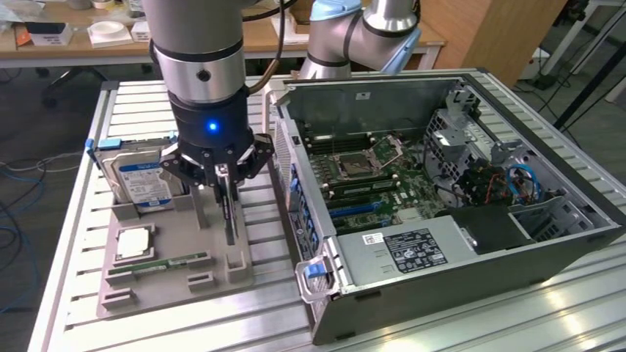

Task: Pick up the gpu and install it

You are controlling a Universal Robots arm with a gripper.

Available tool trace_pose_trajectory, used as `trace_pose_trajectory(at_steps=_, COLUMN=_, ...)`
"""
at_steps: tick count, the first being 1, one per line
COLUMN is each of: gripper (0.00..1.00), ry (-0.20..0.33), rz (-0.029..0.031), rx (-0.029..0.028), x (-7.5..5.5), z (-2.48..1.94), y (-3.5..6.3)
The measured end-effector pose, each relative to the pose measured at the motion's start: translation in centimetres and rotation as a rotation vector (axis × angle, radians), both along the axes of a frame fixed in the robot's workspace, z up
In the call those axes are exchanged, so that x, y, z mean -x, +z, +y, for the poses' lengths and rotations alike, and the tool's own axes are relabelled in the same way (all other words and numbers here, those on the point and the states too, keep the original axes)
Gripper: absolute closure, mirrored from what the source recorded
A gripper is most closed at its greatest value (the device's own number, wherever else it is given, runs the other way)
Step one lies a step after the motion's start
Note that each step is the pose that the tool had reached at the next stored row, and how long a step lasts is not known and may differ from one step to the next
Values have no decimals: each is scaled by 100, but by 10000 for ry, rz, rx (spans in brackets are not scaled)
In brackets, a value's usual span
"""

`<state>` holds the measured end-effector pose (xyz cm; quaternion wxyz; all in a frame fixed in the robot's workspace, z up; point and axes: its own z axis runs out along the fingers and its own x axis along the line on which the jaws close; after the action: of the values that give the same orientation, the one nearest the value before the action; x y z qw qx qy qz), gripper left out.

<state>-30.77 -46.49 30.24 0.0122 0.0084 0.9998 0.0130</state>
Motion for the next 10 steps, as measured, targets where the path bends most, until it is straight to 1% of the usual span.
trace_pose_trajectory(at_steps=3, gripper=74, ry=0, rz=0, rx=0, x=0, z=0, y=5)
trace_pose_trajectory(at_steps=10, gripper=74, ry=0, rz=0, rx=0, x=0, z=0, y=69)
